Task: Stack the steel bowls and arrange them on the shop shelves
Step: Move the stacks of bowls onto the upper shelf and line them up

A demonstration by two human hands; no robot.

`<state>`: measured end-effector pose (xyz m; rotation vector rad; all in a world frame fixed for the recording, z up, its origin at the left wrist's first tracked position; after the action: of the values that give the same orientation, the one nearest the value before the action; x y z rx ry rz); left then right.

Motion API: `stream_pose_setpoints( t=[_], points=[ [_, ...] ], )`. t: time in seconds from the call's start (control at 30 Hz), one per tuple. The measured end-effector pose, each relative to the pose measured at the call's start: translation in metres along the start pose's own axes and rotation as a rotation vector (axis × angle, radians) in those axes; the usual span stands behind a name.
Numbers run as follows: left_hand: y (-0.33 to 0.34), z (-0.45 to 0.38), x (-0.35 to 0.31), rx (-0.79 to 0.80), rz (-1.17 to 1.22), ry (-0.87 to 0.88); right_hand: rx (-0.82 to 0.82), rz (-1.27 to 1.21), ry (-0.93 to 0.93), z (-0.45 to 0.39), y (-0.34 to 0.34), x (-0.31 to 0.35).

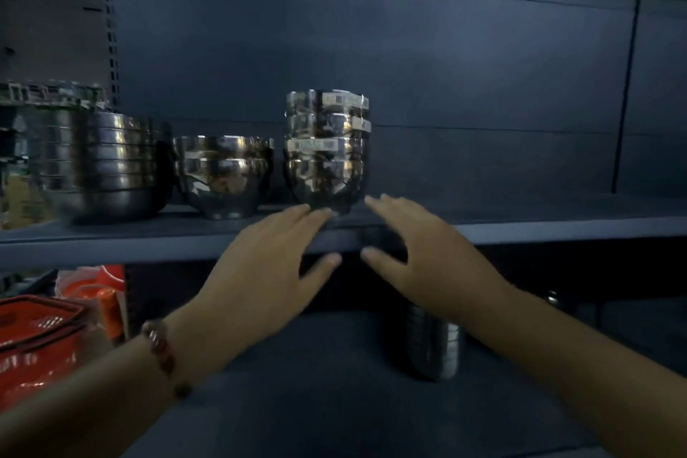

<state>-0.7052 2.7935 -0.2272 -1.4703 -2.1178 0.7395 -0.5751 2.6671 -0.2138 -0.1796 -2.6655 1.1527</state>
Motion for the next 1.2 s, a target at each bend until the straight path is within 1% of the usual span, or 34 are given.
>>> stream_pose_setpoints(
  t=[0.07, 0.17, 0.27, 0.43, 0.53, 0.7, 0.8, 0.97, 1.03, 1.1, 1.2],
  points=[
    [0.018, 0.026, -0.018, 0.051, -0.050, 0.123, 0.103, 0.086, -0.033, 0.040, 0.013, -0.003],
    [0.057, 0.063, -0.042, 0.189, -0.007, 0.172, 0.262, 0.194, 0.015, 0.097, 0.041, -0.017],
    [0.105, 0.097, -0.065, 0.410, 0.086, 0.101, 0.411, 0.250, 0.153, 0.145, 0.068, -0.045],
    [0.177, 0.121, -0.095, 0.664, 0.159, 0.028, 0.524, 0.293, 0.333, 0.194, 0.103, -0.101],
    [0.212, 0.122, -0.108, 0.710, 0.159, 0.018, 0.557, 0.277, 0.421, 0.205, 0.116, -0.130],
    [0.261, 0.105, -0.126, 0.712, 0.192, 0.011, 0.589, 0.198, 0.525, 0.203, 0.141, -0.179],
    [0.289, 0.087, -0.132, 0.685, 0.226, -0.016, 0.547, 0.131, 0.589, 0.193, 0.152, -0.205],
    [0.331, 0.069, -0.129, 0.665, 0.267, -0.105, 0.399, -0.039, 0.645, 0.175, 0.174, -0.244],
    [0.348, 0.068, -0.121, 0.669, 0.291, -0.178, 0.317, -0.144, 0.670, 0.167, 0.181, -0.257],
    [0.364, 0.066, -0.112, 0.677, 0.348, -0.267, 0.211, -0.316, 0.752, 0.163, 0.187, -0.273],
    [0.384, 0.057, -0.100, 0.624, 0.520, -0.429, 0.064, -0.729, 0.922, 0.151, 0.207, -0.296]
  ],
)
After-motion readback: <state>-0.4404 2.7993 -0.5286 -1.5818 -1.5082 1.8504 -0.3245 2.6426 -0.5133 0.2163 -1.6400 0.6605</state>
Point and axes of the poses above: each hand's wrist, its own z-axis away from the middle knuckle, its own y-axis out of the palm, x = y × z, the point moved 5 cm from there along -z, towards the middle knuckle, and after that the axes turned 1 degree about y, right-handed, at the moved point
